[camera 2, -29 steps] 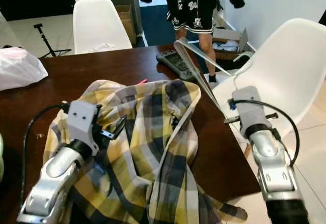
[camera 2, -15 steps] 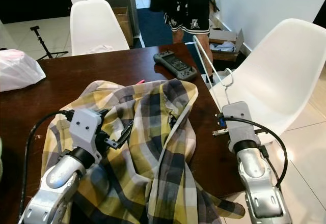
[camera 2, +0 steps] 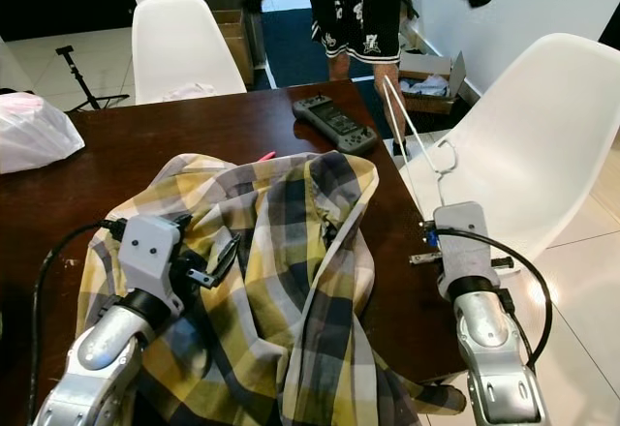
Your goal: Hang hanger
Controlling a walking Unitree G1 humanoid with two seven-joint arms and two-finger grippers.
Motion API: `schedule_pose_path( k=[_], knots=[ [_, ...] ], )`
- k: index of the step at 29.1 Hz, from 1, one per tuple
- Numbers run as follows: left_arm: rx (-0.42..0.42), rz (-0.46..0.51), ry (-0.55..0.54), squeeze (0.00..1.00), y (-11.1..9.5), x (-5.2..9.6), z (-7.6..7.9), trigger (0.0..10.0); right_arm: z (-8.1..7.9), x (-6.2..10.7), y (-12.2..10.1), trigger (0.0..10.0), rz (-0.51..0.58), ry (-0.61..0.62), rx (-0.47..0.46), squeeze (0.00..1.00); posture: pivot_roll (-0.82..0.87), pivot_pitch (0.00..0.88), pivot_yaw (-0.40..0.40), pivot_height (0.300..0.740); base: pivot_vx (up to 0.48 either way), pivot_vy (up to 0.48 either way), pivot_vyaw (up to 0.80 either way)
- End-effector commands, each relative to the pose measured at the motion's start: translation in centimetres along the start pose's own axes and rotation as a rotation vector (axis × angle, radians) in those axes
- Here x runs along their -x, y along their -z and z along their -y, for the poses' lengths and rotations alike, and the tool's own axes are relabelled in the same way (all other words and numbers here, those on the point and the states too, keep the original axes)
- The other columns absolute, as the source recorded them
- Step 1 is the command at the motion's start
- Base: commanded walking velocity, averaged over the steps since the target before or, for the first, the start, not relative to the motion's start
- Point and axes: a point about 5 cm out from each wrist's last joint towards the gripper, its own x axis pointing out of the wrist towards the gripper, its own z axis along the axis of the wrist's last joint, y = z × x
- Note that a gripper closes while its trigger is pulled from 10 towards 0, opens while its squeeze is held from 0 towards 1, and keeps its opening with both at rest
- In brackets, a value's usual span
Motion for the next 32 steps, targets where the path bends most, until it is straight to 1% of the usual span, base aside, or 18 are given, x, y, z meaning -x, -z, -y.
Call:
schedule_pose_path(
  k=[1,6,20,21,22,24,25,26,27,29,30,32],
  knots=[
    [0.029,-0.011,0.009,0.0,0.19,0.27,0.17,10.0,-0.07,0.32,-0.2,10.0,0.004,0.008,-0.025,0.0,0.04,0.158,0.0,0.74,0.0,0.0,0.0],
    [0.045,-0.011,0.036,0.0,0.28,0.03,0.5,10.0,-0.06,0.35,-0.42,10.0,0.018,0.015,-0.046,0.0,0.03,0.159,-0.004,0.74,0.0,0.0,0.0],
    [0.045,-0.011,0.03,0.0,0.29,0.04,0.45,10.0,0.09,0.61,-0.38,10.0,0.013,0.023,-0.056,0.0,0.04,0.165,0.002,0.74,0.0,0.0,0.0],
    [0.045,-0.01,0.03,0.0,0.26,0.05,0.45,10.0,0.09,0.62,-0.39,2.2,0.013,0.023,-0.055,0.0,0.04,0.167,0.001,0.74,0.0,0.0,0.0],
    [0.046,-0.011,0.031,0.0,0.26,0.06,0.45,10.0,0.08,0.64,-0.41,0.0,0.016,0.02,-0.057,0.0,0.04,0.168,0.002,0.74,0.0,0.0,0.0],
    [0.046,-0.011,0.031,0.0,0.26,0.06,0.45,10.0,0.08,0.64,-0.41,0.0,0.016,0.02,-0.057,0.0,0.04,0.168,0.002,0.74,0.0,0.0,0.0],
    [0.046,-0.011,0.031,0.0,0.27,0.07,0.46,10.0,0.02,0.64,-0.4,0.3,0.017,0.016,-0.057,0.0,0.04,0.168,0.002,0.74,0.0,0.0,0.0],
    [0.046,-0.011,0.031,0.0,0.27,0.07,0.46,10.0,0.02,0.64,-0.4,0.3,0.017,0.016,-0.057,0.0,0.04,0.168,0.002,0.74,0.0,0.0,0.0],
    [0.047,-0.012,0.031,0.0,0.28,0.07,0.46,10.0,-0.01,0.62,-0.36,6.7,0.015,0.016,-0.055,0.0,0.04,0.169,0.001,0.74,0.0,0.0,0.0],
    [0.047,-0.012,0.031,0.0,0.28,0.07,0.46,10.0,-0.01,0.62,-0.36,6.7,0.015,0.016,-0.055,0.0,0.04,0.169,0.001,0.74,0.0,0.0,0.0],
    [0.048,-0.012,0.032,0.0,0.3,0.08,0.48,10.0,0.0,0.61,-0.3,10.0,0.013,0.016,-0.053,0.0,0.04,0.17,0.001,0.74,0.0,0.0,0.0],
    [0.048,-0.012,0.032,0.0,0.32,0.08,0.5,10.0,0.02,0.57,-0.23,10.0,0.01,0.016,-0.052,0.0,0.04,0.165,0.0,0.74,0.0,0.0,0.0]
  ],
)
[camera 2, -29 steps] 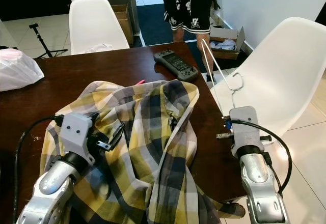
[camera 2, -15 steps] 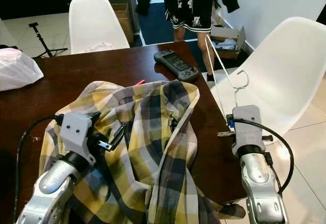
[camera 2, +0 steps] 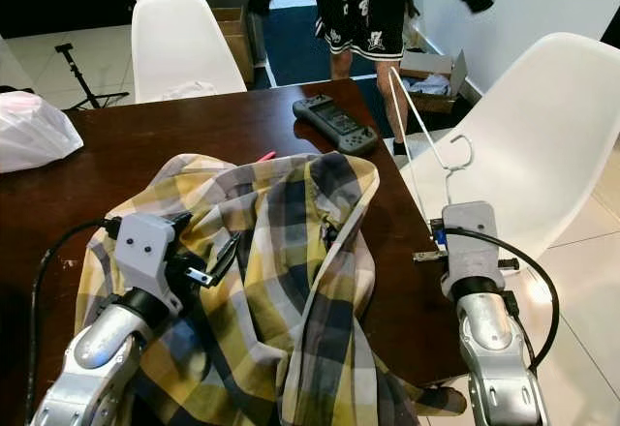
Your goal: Hang hanger
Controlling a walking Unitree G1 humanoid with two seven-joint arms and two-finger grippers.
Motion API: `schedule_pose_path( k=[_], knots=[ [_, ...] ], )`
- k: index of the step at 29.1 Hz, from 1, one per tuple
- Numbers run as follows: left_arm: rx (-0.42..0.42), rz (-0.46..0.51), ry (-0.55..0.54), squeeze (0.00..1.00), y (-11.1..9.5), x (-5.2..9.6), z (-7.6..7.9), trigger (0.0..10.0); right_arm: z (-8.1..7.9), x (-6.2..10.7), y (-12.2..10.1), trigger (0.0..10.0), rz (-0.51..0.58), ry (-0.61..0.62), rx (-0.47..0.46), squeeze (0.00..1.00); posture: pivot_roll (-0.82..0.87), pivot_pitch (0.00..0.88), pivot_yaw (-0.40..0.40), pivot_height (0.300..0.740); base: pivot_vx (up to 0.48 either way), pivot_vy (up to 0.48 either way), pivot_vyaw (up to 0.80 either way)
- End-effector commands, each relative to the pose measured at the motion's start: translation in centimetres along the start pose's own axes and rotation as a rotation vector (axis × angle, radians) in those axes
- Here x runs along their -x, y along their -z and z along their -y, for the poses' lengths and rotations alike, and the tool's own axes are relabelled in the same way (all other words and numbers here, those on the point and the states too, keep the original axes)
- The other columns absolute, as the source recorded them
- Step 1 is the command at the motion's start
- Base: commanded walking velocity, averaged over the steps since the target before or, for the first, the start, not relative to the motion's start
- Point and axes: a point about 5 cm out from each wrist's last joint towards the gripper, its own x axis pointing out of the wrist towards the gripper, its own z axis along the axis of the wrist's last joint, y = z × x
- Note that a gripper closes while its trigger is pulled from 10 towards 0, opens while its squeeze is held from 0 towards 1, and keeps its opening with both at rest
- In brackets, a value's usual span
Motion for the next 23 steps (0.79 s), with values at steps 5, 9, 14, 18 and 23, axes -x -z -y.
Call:
schedule_pose_path(
  k=[5,9,14,18,23],
  knots=[
    [0.027,-0.017,0.004,0.0,0.41,0.16,0.27,10.0,0.14,0.23,0.14,10.0,-0.008,0.005,-0.015,0.0,0.04,0.163,-0.001,0.74,0.0,0.0,0.0],
    [0.028,-0.017,0.004,0.0,0.44,0.11,0.25,10.0,0.16,0.17,0.15,10.0,-0.008,0.005,-0.012,0.0,0.04,0.162,-0.001,0.74,0.0,0.0,0.0],
    [0.029,-0.018,0.003,0.0,0.47,0.06,0.21,10.0,0.16,0.11,0.17,10.0,-0.009,0.005,-0.011,0.0,0.04,0.163,-0.001,0.74,0.0,0.0,0.0],
    [0.029,-0.018,0.003,0.0,0.48,0.07,0.19,10.0,0.16,0.11,0.18,10.0,-0.01,0.006,-0.011,0.0,0.04,0.163,-0.001,0.74,0.0,0.0,0.0],
    [0.029,-0.019,0.003,0.0,0.48,0.1,0.13,10.0,0.14,0.12,0.2,10.0,-0.011,0.005,-0.014,0.0,0.05,0.165,0.0,0.74,0.0,0.0,0.0]
  ],
)
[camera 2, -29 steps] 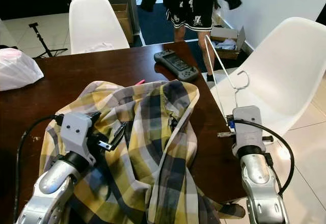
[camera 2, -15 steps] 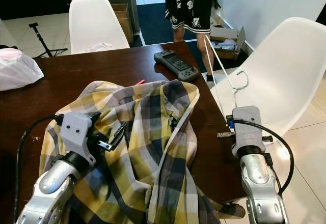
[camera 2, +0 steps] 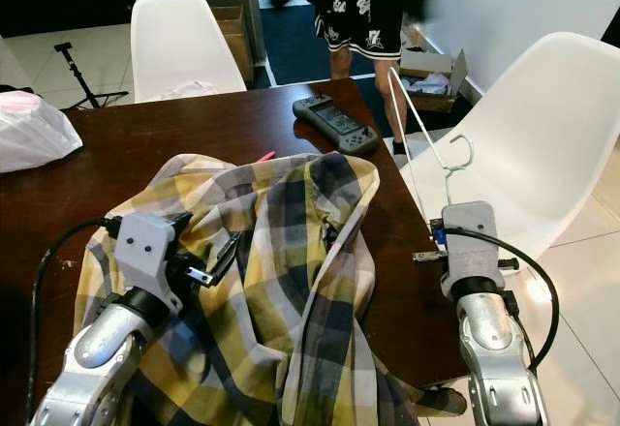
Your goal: Hang hanger
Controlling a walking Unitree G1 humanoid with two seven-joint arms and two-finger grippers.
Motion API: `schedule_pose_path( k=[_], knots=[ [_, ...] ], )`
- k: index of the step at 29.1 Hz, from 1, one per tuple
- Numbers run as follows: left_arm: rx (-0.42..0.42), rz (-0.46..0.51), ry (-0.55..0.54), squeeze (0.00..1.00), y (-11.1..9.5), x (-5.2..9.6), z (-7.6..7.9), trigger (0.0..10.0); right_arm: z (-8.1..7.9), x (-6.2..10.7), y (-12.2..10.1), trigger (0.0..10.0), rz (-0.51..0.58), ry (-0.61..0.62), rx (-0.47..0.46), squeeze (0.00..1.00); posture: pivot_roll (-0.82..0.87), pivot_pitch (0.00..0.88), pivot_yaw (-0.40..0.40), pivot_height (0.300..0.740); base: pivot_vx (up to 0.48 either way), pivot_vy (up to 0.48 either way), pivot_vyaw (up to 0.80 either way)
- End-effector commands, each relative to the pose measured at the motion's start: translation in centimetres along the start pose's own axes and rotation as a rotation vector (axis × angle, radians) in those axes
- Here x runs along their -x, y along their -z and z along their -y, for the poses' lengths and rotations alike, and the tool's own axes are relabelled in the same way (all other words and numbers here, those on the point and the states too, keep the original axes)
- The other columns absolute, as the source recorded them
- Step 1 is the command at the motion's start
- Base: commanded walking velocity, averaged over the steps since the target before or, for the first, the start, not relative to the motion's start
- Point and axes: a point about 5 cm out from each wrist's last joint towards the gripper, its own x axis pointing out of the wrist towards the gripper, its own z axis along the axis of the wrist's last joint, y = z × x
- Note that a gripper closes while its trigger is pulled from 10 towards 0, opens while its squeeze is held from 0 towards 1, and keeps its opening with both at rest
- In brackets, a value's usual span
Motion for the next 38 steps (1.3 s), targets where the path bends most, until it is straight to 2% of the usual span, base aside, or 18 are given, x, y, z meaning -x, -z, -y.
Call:
schedule_pose_path(
  k=[1,38],
  knots=[
    [0.028,-0.02,-0.003,0.0,0.5,0.16,0.11,10.0,0.15,0.13,0.2,10.0,-0.011,0.007,-0.014,0.0,0.05,0.165,0.0,0.74,0.0,0.0,0.0],
    [0.033,-0.021,-0.005,0.0,0.49,0.0,-0.07,10.0,0.21,-0.07,0.16,10.0,-0.013,0.009,-0.029,0.0,0.05,0.176,0.003,0.74,0.0,0.0,0.0]
  ],
)
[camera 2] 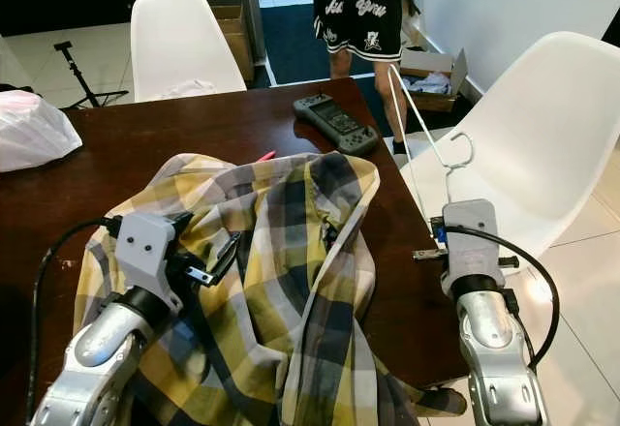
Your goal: Hang hanger
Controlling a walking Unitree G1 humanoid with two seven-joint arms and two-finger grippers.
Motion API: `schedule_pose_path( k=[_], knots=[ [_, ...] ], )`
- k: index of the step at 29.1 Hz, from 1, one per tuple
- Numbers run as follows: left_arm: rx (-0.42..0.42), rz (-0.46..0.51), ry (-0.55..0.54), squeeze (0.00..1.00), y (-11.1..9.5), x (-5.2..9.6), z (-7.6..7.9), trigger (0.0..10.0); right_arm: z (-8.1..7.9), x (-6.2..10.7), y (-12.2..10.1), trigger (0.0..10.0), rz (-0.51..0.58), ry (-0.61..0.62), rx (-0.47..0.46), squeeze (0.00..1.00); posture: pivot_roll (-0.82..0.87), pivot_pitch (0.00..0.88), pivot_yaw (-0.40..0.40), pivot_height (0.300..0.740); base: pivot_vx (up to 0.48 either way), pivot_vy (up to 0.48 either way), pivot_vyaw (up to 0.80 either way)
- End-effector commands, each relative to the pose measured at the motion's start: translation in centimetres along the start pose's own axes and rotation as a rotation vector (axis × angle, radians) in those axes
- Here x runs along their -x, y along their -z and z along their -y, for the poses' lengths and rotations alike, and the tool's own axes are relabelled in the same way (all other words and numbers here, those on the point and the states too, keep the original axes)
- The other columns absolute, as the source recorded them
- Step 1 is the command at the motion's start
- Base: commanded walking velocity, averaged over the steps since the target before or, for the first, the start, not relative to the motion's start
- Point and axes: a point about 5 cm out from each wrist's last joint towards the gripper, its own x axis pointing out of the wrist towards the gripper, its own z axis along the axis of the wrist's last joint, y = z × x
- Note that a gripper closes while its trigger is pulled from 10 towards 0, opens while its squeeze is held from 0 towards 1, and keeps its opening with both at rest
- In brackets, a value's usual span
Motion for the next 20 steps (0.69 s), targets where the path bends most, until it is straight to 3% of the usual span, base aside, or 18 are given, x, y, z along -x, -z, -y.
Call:
schedule_pose_path(
  k=[1,20],
  knots=[
    [0.028,-0.02,-0.007,0.0,0.44,0.11,-0.01,10.0,0.18,0.07,0.37,10.0,-0.021,0.009,-0.024,0.0,0.05,0.178,0.005,0.74,0.0,0.0,0.0],
    [0.033,-0.019,-0.009,0.0,0.43,-0.05,-0.1,10.0,0.18,-0.11,0.28,10.0,-0.019,0.011,-0.026,0.0,0.05,0.184,0.006,0.74,0.0,0.0,0.0]
  ],
)
